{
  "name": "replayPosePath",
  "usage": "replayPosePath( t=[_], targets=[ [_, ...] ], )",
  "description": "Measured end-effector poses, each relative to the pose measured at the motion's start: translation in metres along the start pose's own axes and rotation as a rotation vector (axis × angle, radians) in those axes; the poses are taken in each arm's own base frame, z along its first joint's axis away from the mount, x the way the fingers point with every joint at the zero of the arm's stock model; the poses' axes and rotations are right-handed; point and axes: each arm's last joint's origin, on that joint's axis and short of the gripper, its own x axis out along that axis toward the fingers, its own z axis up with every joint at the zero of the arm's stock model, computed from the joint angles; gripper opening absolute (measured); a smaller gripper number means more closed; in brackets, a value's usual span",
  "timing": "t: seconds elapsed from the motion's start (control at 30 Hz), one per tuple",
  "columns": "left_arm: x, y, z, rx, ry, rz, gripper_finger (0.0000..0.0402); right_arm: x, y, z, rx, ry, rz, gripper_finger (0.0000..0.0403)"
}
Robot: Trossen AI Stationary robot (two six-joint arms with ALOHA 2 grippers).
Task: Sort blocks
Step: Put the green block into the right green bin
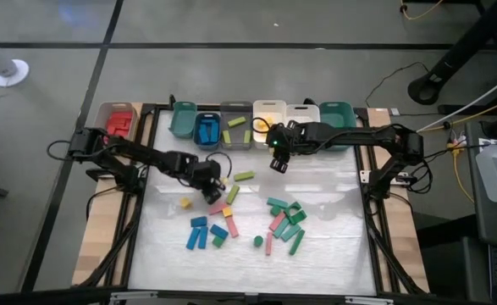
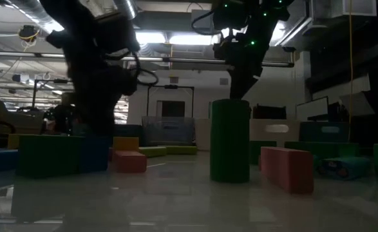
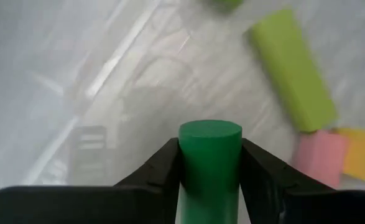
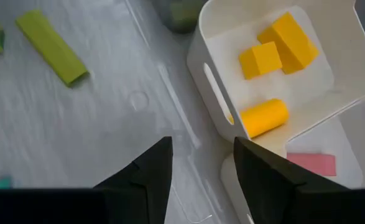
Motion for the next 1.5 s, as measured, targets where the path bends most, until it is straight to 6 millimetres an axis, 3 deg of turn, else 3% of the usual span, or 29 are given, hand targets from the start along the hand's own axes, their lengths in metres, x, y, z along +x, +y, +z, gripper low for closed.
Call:
replayPosePath(
  t=[0.2,0.33,0.53,0.67,0.87,1.03,1.5],
  targets=[
    [-0.011,0.0,0.036,0.093,-0.156,-0.078,0.0124,-0.015,-0.004,-0.003,-0.056,-0.023,0.02,0.017],
    [-0.022,0.003,0.064,0.152,-0.326,-0.122,0.0121,-0.027,-0.009,-0.015,-0.046,-0.096,0.016,0.017],
    [-0.039,0.015,0.102,0.2,-0.643,-0.156,0.0122,-0.029,-0.014,-0.054,0.048,-0.342,0.04,0.017],
    [-0.05,0.021,0.117,0.209,-0.799,-0.194,0.0125,-0.022,-0.013,-0.075,0.109,-0.615,0.108,0.017],
    [-0.062,0.02,0.126,0.213,-0.946,-0.231,0.0127,-0.011,-0.007,-0.086,0.13,-1.004,0.274,0.017],
    [-0.065,0.009,0.125,0.237,-0.985,-0.27,0.0128,-0.003,-0.003,-0.081,0.1,-1.035,0.335,0.017],
    [-0.068,-0.015,0.115,0.359,-1.018,-0.306,0.0129,0.004,0.009,-0.039,0.012,-1.037,0.484,0.017]
  ],
)
